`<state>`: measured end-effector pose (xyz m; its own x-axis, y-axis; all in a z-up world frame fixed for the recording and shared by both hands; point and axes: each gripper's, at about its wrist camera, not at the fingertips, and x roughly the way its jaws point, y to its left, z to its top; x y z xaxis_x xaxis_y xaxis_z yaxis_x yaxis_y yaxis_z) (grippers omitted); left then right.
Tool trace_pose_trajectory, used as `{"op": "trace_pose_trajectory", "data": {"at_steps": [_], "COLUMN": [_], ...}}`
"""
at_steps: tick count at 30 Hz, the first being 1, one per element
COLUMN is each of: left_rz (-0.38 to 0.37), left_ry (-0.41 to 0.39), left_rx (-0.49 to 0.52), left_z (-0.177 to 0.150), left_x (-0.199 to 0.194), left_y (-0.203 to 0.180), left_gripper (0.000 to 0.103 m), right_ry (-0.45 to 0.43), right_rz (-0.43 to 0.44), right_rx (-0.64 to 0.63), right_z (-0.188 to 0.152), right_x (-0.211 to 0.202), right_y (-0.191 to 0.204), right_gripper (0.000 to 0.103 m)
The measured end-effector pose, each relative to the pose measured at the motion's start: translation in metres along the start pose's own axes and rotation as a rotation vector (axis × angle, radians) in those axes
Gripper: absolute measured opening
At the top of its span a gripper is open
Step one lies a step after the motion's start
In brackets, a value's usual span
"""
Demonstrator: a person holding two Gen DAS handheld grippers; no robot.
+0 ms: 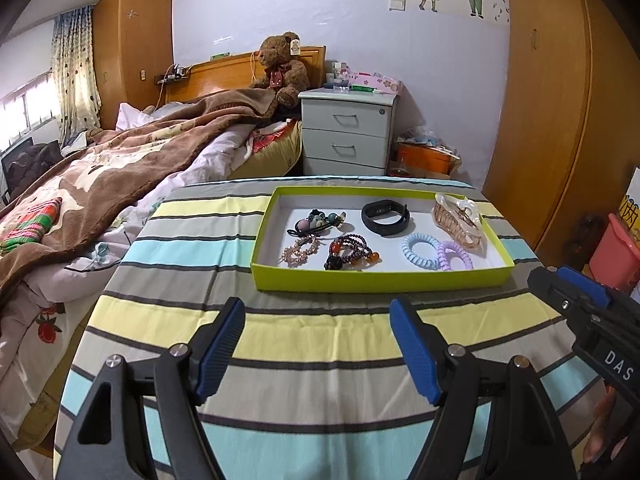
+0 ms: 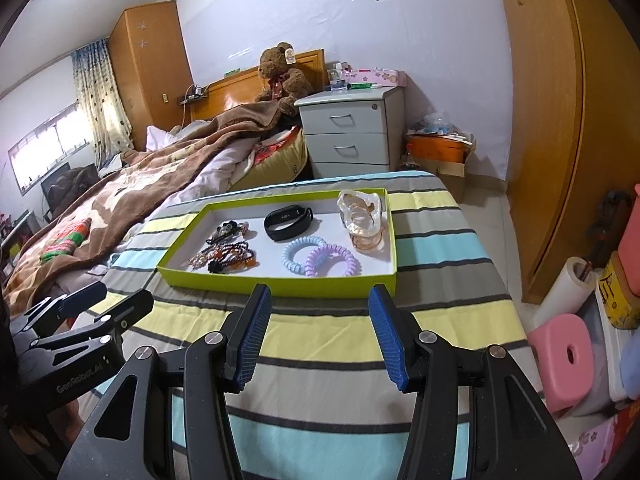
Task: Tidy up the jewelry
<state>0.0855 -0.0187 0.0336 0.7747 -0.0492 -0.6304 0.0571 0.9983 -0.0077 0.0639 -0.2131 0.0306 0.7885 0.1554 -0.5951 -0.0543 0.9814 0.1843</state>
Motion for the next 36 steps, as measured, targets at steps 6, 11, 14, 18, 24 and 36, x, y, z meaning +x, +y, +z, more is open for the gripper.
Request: {"op": "trace_pose_trajectory", "data": {"at_steps": [6,11,14,18,24,36], "left_rz": [0.017,0.013,0.006,0.015,0.003,-0.003], "left_ry": [-0.013,-0.017,-0.011,-0.008,0.002,-0.005], "left_rx": [-0.003,-0.006,-0.006,-0.005,-0.02,-0.035], "left_z": [-0.006,-0.008,-0.009,-0.009,-0.012,-0.013], "left_x": [-0.007,-0.009,-0.01,-0.01,-0.01,-0.014], "left_y": [0.002,0.003,0.003,0.001,0.001,0.004], "left_gripper": [0.084,0.084,0.085,0.086,0.087,0.088], "right_ry": [-0.011,-0.019,-0.022,-0.022,-0.022,-0.027], "right_rz": [-0.001,0.0,0.002,0.002,-0.001,0.003], "right_rx": [0.006,0.002,-0.001,0.003,-0.007,-0.014], "right_z": [-0.007,-0.009,-0.009,-0.01,-0.012,-0.012], "right_x": [-0.006,-0.01,-0.011,-0.012,-0.013,-0.016], "right_y": [0.001,0.003,0.004,0.003,0.004,0.007], "right_gripper": [0.052,0.052,0.052,0.052,0.052,0.052]}}
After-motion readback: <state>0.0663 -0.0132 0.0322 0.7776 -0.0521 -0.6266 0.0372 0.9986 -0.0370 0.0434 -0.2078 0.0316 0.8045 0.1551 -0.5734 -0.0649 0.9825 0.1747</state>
